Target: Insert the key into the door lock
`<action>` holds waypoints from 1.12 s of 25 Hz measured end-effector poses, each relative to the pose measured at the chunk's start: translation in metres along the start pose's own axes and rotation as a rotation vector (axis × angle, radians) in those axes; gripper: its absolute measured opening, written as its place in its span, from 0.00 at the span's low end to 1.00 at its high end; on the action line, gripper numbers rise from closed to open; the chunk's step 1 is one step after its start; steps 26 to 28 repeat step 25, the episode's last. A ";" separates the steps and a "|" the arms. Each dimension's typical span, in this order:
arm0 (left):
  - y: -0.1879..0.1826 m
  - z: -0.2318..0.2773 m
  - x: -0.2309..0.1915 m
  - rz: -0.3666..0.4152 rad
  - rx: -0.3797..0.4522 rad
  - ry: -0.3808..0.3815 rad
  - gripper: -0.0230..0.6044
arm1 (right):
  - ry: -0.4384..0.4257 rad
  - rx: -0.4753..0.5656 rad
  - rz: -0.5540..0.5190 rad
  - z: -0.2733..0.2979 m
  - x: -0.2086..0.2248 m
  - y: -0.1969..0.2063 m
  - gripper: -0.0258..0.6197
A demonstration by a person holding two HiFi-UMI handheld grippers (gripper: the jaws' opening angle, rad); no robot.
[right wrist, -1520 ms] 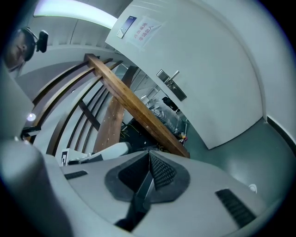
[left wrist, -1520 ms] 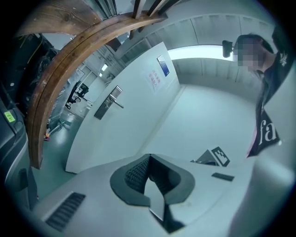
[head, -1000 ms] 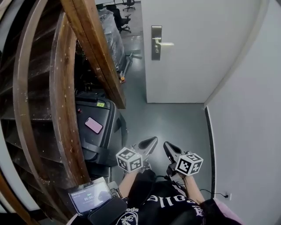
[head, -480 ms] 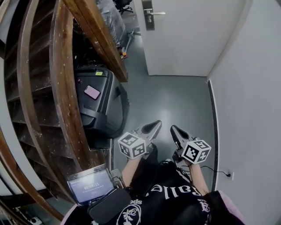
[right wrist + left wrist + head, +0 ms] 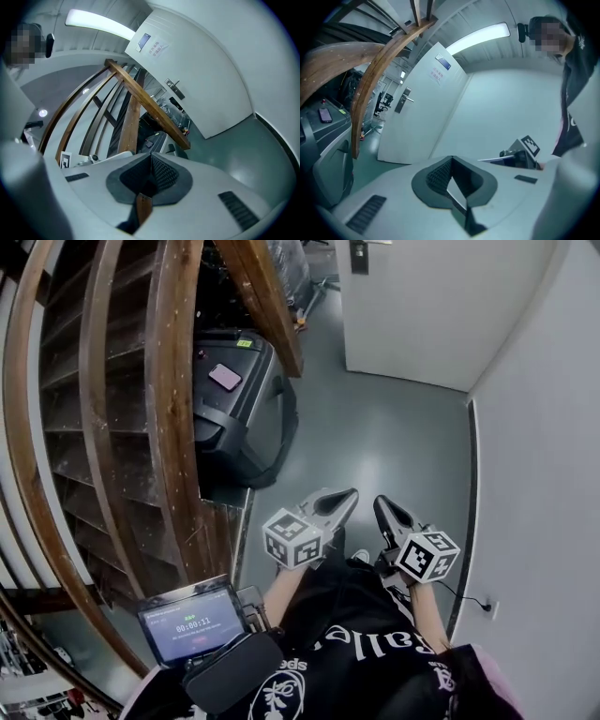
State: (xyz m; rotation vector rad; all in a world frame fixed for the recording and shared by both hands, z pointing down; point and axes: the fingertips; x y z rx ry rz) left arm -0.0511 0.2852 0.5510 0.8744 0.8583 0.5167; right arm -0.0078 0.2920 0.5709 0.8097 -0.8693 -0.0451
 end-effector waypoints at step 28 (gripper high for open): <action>0.009 -0.026 0.022 0.163 0.039 -0.027 0.04 | -0.032 0.022 -0.040 -0.015 -0.021 0.012 0.07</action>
Point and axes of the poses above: the fingertips, and each gripper's own axes: z forward along the fingers, x to its right, y out of its underside, and after that the axes turned 10 degrees about -x, right-handed
